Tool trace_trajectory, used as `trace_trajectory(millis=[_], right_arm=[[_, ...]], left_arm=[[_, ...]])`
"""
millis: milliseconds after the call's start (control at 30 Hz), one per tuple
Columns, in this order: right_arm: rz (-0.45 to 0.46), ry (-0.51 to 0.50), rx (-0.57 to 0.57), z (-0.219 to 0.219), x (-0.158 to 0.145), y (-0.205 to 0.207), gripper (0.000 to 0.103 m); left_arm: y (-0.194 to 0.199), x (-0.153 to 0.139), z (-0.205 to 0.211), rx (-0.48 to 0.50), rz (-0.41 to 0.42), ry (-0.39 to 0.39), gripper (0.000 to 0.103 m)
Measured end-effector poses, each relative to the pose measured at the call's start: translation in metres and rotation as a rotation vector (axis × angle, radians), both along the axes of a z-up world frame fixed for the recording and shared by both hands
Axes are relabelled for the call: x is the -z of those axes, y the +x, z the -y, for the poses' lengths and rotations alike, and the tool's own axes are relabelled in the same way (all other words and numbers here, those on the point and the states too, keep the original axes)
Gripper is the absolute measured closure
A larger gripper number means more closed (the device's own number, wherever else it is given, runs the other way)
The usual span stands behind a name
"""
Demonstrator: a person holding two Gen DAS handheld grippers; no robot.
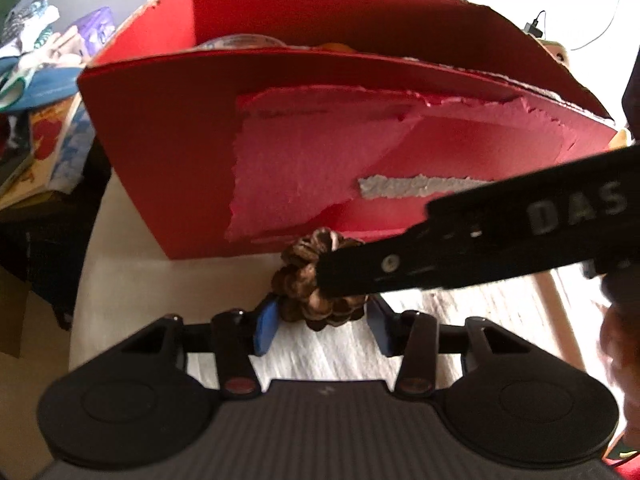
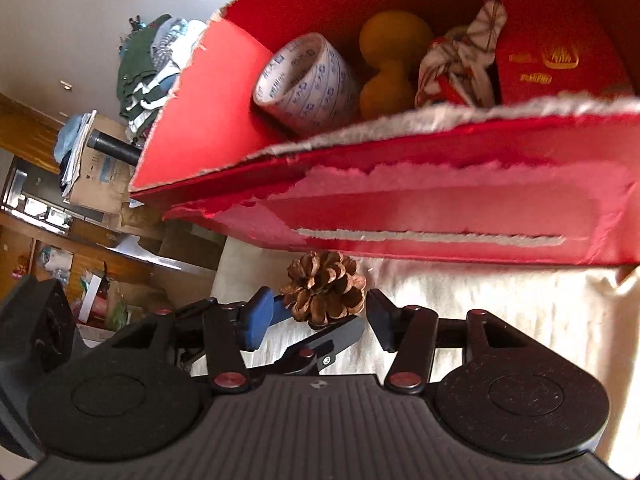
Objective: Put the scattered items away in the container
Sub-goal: 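Close the right gripper around the brown pine cone, then lift the pine cone with the right gripper and carry it over the box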
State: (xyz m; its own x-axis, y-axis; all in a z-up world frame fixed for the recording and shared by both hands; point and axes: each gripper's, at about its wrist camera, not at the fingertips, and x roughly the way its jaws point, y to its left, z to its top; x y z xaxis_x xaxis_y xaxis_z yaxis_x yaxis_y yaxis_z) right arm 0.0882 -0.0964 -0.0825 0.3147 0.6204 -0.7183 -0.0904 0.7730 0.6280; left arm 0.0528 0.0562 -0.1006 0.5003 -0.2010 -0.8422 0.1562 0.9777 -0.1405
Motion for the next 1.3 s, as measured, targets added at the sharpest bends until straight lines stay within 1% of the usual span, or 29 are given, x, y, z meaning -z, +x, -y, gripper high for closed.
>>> trace_trajectory(millis=[100, 133, 167, 367, 500, 633, 700, 767, 933, 1033, 1200, 1300], right_arm=[[-0.024, 0.005, 0.017, 0.001, 0.006, 0.0, 0.052], [-0.028, -0.006, 0.019, 0.001, 0.007, 0.0, 0.057], [-0.028, -0.015, 0.017, 0.002, 0.008, -0.001, 0.06], [-0.026, -0.018, 0.013, 0.012, 0.006, -0.004, 0.061], [-0.006, -0.036, -0.012, 0.019, -0.001, -0.01, 0.061], [0.005, -0.043, -0.029, 0.034, -0.008, -0.024, 0.061], [0.021, -0.056, -0.031, 0.033, -0.014, -0.029, 0.061], [0.039, -0.062, -0.026, 0.041, -0.021, -0.037, 0.061], [0.102, -0.072, 0.021, 0.064, -0.049, -0.054, 0.061], [0.142, -0.077, 0.068, 0.077, -0.069, -0.059, 0.061], [0.246, -0.095, 0.103, 0.086, -0.105, -0.06, 0.061], [0.303, -0.093, 0.093, 0.085, -0.123, -0.048, 0.061]], left_arm=[[-0.002, 0.0, 0.0, 0.025, 0.005, 0.004, 0.057], [-0.002, 0.0, 0.0, 0.027, 0.004, 0.004, 0.057], [-0.002, 0.0, 0.0, 0.028, 0.003, 0.003, 0.057], [-0.006, -0.003, 0.007, 0.055, 0.002, 0.007, 0.058], [-0.014, -0.009, 0.013, 0.065, 0.008, -0.024, 0.059], [-0.024, -0.017, 0.029, 0.108, 0.019, -0.015, 0.059], [-0.028, -0.023, 0.041, 0.134, 0.029, -0.011, 0.059], [-0.028, -0.034, 0.049, 0.163, 0.041, -0.013, 0.059], [-0.04, -0.066, 0.073, 0.25, 0.108, -0.016, 0.059], [-0.034, -0.085, 0.081, 0.284, 0.151, -0.035, 0.059], [-0.018, -0.119, 0.08, 0.302, 0.241, -0.07, 0.06], [-0.007, -0.138, 0.069, 0.29, 0.28, -0.075, 0.061]])
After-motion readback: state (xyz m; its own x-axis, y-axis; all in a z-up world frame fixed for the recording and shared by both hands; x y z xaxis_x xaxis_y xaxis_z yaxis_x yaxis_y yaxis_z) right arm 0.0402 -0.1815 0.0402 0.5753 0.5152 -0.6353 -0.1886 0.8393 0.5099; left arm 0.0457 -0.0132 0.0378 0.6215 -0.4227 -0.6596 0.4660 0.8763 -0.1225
